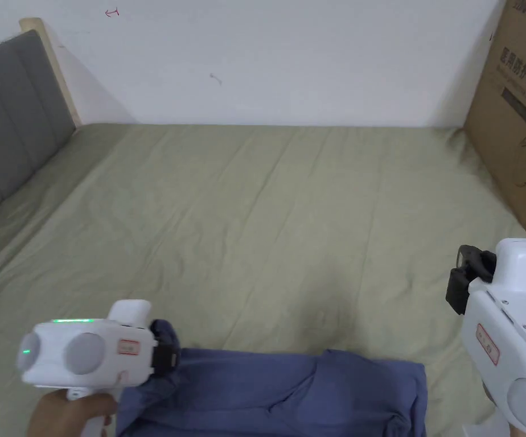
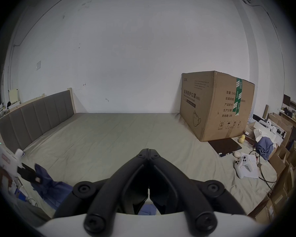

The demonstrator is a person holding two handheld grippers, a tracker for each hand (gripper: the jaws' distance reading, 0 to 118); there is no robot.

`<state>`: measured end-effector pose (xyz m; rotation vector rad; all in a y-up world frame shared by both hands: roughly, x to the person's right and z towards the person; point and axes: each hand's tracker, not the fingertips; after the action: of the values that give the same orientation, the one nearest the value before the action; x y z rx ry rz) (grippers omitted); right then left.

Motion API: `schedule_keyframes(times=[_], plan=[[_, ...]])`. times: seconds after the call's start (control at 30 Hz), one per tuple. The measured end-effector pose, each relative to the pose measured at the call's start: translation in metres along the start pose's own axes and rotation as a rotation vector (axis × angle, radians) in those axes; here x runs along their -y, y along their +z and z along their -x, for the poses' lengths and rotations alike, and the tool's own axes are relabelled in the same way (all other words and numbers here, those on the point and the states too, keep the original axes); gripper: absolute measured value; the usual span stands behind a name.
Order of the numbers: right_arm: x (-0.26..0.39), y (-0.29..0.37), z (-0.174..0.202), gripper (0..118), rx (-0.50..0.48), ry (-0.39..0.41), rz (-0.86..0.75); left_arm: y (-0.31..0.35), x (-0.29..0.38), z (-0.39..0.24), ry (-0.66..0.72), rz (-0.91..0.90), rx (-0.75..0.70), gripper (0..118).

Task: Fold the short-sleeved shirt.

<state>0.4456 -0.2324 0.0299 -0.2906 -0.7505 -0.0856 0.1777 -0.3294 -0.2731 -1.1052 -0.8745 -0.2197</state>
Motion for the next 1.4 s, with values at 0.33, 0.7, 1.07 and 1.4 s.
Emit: schedule_keyframes(times=[0.33,0.7,1.07,1.4], plan=[[0.001,0.009,-0.010,0,0.019,0.012,0.000,-0.099,0.010,-0.050,-0.050,0.157,0.008,13],[0.002,0.011,-0.016,0,0.031,-0.004,0.004,-0.040,0.004,-0.036,0.178,-0.061,0.239,101],[-0.007,0.013,-0.012,0,0.022,0.003,-0.018,0.041,0.013,0.008,0.083,-0.484,-0.078,12],[-0.005,0.012,-0.008,0,0.009,0.012,-0.007,-0.021,0.048,0.001,-0.069,-0.332,-0.163,0]])
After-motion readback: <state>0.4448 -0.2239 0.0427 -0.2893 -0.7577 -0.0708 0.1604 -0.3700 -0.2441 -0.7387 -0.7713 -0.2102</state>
